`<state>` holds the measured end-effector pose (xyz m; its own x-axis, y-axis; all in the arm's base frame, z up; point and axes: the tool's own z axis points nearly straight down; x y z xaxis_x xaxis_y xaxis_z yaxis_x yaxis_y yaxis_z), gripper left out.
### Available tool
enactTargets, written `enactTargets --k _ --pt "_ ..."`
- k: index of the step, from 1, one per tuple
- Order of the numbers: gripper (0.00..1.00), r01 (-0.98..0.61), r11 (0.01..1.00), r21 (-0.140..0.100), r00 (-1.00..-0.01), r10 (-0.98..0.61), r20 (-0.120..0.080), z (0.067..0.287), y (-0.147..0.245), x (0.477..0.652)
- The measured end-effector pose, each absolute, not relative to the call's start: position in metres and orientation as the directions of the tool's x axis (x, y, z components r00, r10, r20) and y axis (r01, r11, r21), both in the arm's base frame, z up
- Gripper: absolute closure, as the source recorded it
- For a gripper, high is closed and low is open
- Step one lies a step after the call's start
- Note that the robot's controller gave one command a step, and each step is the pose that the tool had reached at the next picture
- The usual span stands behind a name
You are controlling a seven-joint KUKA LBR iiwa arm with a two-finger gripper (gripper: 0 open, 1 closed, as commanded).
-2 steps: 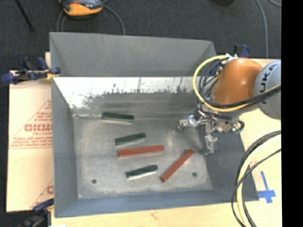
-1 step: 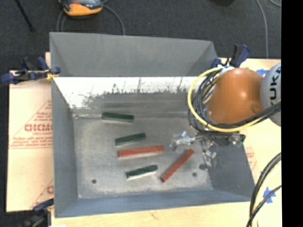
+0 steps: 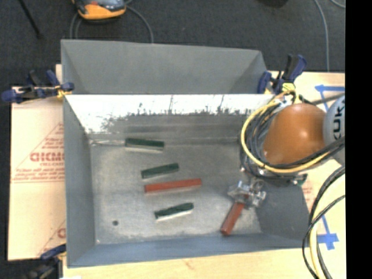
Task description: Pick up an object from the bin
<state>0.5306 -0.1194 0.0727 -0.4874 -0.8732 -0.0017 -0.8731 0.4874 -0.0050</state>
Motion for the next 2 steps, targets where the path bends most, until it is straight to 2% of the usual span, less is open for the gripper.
enactTargets --k 1,2 --pt "1.0 -0.874 0.487 -0.005 -0.487 -0.874 -0.002 0.073 -0.119 0.531" --pt "1.0 -0.868 0.497 0.006 -0.497 -0.868 0.001 0.115 -0.119 0.531"
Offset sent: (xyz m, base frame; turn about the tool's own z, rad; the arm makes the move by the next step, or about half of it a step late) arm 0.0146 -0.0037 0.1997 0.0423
